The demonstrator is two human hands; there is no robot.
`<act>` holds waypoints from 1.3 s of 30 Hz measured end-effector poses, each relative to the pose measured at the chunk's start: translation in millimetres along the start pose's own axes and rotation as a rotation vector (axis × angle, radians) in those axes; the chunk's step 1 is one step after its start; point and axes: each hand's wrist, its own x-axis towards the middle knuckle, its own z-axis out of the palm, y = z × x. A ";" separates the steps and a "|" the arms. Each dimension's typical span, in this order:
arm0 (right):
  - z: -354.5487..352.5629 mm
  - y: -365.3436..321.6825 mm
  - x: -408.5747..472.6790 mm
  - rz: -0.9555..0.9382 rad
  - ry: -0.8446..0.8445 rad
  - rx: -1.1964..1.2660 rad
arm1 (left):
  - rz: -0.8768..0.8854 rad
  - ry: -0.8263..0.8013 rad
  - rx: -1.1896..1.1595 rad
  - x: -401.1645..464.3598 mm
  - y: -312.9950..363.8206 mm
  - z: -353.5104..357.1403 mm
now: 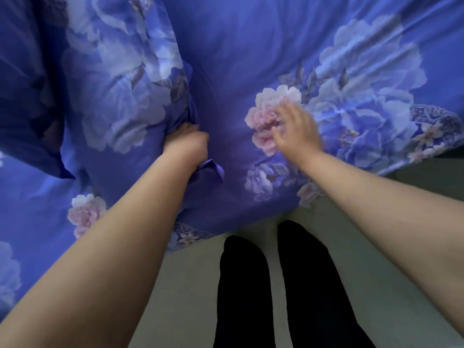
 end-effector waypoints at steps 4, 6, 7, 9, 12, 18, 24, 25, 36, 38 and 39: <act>-8.9 11.3 9.8 0.531 -0.245 -0.143 | 0.063 -0.024 -0.083 7.1 3.1 -3.2; 39.8 -28.0 -43.8 0.227 -0.416 -0.256 | 0.133 0.026 -0.203 3.1 11.9 -5.5; 67.1 -55.8 -80.7 0.042 -0.450 -0.247 | 0.185 0.082 -0.286 -2.9 17.3 -7.1; 105.6 -108.9 -150.3 -0.183 -0.583 -0.186 | 0.333 0.259 -0.438 -24.5 26.9 -11.0; 130.4 -157.7 -205.2 -0.183 -0.826 -0.015 | 0.631 0.663 -0.532 -72.9 15.9 -0.8; 155.6 -264.1 -199.9 -0.195 -0.574 0.053 | 0.197 0.893 -0.589 -128.6 -125.1 141.1; 216.0 -356.0 -130.5 -0.205 -0.413 0.192 | -0.112 0.356 -0.548 -138.4 -238.9 256.3; 230.7 -362.7 -120.0 -0.166 -0.425 0.156 | -0.052 0.281 -0.488 -136.2 -248.2 275.1; 281.2 -387.3 -64.0 0.681 -0.023 -0.015 | -0.997 -0.120 -0.877 -188.9 -406.7 409.0; 299.1 -420.5 -56.8 0.612 -0.138 -0.089 | -0.851 0.018 -0.897 -177.8 -394.8 392.0; 312.0 -438.7 -57.3 0.419 -0.295 -0.109 | -0.780 0.101 -0.897 -172.2 -390.1 383.4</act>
